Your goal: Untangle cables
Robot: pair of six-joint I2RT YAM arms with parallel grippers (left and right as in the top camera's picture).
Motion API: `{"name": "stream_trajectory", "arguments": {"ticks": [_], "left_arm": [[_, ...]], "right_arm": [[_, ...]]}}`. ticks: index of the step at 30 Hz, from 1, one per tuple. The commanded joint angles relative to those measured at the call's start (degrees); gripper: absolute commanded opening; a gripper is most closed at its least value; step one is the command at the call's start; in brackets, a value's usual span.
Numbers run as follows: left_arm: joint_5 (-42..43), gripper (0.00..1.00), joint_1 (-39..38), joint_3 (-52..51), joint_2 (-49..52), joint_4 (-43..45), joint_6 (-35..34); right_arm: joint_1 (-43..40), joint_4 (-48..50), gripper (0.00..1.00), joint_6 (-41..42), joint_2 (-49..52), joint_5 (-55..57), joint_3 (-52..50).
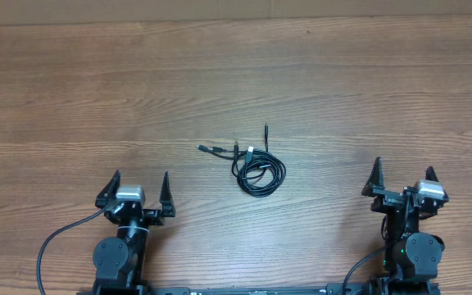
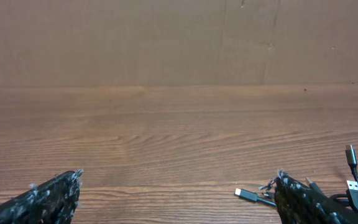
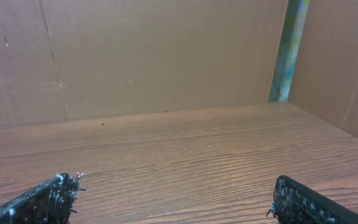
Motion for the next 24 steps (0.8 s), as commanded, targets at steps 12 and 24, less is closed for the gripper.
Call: {"name": "stream_trajectory", "arguments": {"ticks": [12,24], "left_arm": [[0.63,1.00,0.26,-0.20,-0.33,0.02,-0.28],[0.63,1.00,0.26,-0.20,-0.33,0.02,-0.28]], "right_arm": [[-0.22,4.81,1.00,7.96,-0.26,-13.84,4.11],[-0.24,-14.01,1.00,10.69,24.41,-9.09,52.57]]}}
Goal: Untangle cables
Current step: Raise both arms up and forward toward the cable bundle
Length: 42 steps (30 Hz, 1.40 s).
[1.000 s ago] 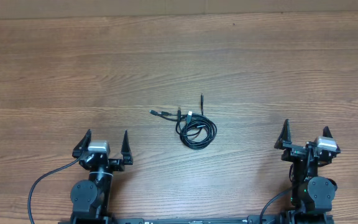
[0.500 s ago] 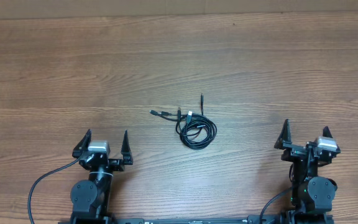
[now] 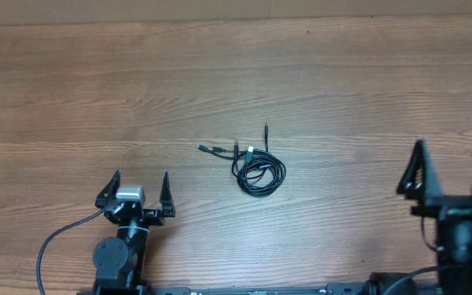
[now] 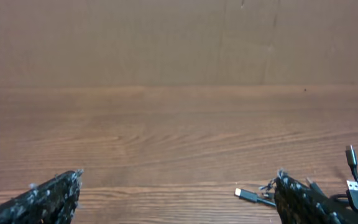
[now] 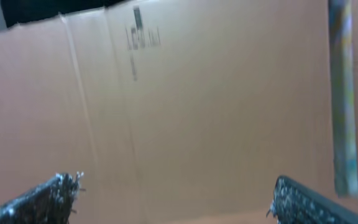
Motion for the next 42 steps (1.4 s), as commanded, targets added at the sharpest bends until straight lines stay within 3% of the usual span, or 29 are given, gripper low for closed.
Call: {"name": "stream_trajectory", "arguments": {"ticks": [1,6,9,11,14,17,21,25,29,37,42], "left_arm": [[0.63,1.00,0.26,-0.20,-0.33,0.07,-0.31],[0.63,0.99,0.26,-0.20,-0.33,0.07,-0.31],[0.63,1.00,0.26,-0.20,-0.33,0.07,-0.31],[0.22,1.00,0.26,-0.20,-0.33,0.11,-0.26],[-0.22,1.00,0.26,-0.20,-0.33,5.46,-0.55],[5.77,1.00,0.26,2.05,-0.33,15.91,1.90],[3.52,1.00,0.26,12.44,1.75,12.74,3.48],[2.16,1.00,0.26,28.74,13.27,10.14,7.17],[2.67,1.00,0.26,50.23,31.89,-0.07,7.21],[4.52,1.00,0.26,98.75,68.59,-34.12,7.19],[9.27,1.00,0.20,117.77,84.39,-51.49,6.95]], "right_arm": [[-0.24,-5.20,1.00,0.66,12.92,0.92,15.04],[-0.24,-17.84,1.00,0.66,32.28,0.87,36.54],[-0.24,-29.79,1.00,0.59,46.66,-1.38,52.85],[-0.24,-44.11,1.00,0.48,60.83,-6.21,68.74],[-0.24,-53.96,1.00,0.48,70.86,-7.48,78.47],[-0.24,-57.46,1.00,0.48,76.37,-7.21,81.05],[-0.24,-57.72,1.00,0.48,77.37,-7.19,81.05],[-0.24,-58.07,1.00,0.50,77.13,-7.23,81.05],[-0.24,-59.58,1.00,0.46,77.13,-7.21,81.02],[-0.24,-60.19,1.00,0.26,77.15,-2.89,80.83],[-0.24,-60.22,1.00,0.28,77.37,-2.93,80.78]]}}
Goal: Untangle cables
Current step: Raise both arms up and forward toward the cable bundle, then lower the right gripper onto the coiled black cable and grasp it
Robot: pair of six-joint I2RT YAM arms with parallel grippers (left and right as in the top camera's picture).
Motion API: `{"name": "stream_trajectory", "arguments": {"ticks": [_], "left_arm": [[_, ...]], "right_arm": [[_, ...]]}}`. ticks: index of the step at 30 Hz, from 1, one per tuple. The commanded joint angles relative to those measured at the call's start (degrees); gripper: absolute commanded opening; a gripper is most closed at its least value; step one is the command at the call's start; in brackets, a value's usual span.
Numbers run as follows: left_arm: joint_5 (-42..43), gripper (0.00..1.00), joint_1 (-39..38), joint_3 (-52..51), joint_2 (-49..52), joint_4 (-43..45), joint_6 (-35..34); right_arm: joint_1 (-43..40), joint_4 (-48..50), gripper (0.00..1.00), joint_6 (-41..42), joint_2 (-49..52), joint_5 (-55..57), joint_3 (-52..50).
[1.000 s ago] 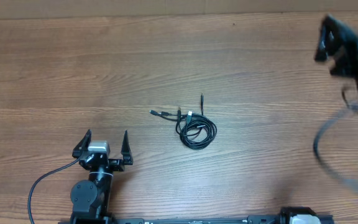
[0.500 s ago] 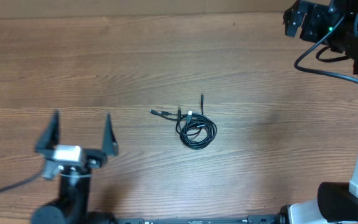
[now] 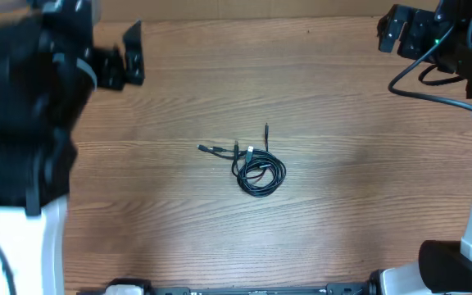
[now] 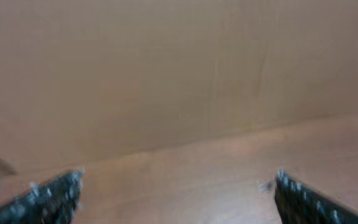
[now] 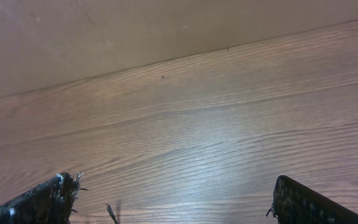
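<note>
The tangled black cables [image 3: 259, 172] lie as a small coil at the middle of the wooden table [image 3: 359, 123], with plug ends sticking out to the left [image 3: 206, 148] and upward [image 3: 265, 129]. My left arm [image 3: 23, 123] is raised high and blurred over the far left. Its gripper [image 4: 176, 199] is open and empty. My right arm [image 3: 433, 33] is up at the far right corner. The right gripper [image 5: 176, 202] is open and empty over bare wood. A thin cable tip [image 5: 110, 213] shows at the bottom of the right wrist view.
A brown cardboard wall [image 5: 166, 25] stands along the far edge of the table. The right arm's white link runs down the right side, with its black lead [image 3: 420, 70] hanging near the corner.
My left arm has left its place at the near edge and is now high over the far left. The right gripper is at the far right corner, now looking down at the table. The cables have not moved.
Both arms were at the near edge with open grippers and the coil lay in the middle. Then the right arm was lifted while the left stayed put. Now both are raised toward the far corners, grippers still open, and the cables lie as before.
</note>
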Motion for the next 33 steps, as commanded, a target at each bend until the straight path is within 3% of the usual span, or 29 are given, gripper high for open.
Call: {"name": "stream_trajectory", "arguments": {"ticks": [1,8,15,23,33], "left_arm": [[5.70,1.00,0.20,9.88,8.66,-6.12,0.68],[9.31,1.00,-0.50,10.36,15.08,-10.51,-2.49],[0.74,1.00,-0.50,10.36,15.72,-16.68,-2.62],[-1.01,1.00,-0.50,10.21,17.70,-24.15,-10.25],[-1.01,1.00,-2.05,10.10,26.05,-26.80,-11.32]], "right_arm": [[-0.24,0.17,1.00,-0.20,-1.07,1.07,1.03],[-0.22,-3.45,1.00,1.68,-0.13,-5.81,-2.29],[5.03,1.62,1.00,-1.18,0.31,-5.22,-23.43],[16.65,11.47,1.00,-2.64,0.52,-5.51,-43.28],[28.74,9.49,1.00,11.15,1.64,1.01,-46.69]]}}
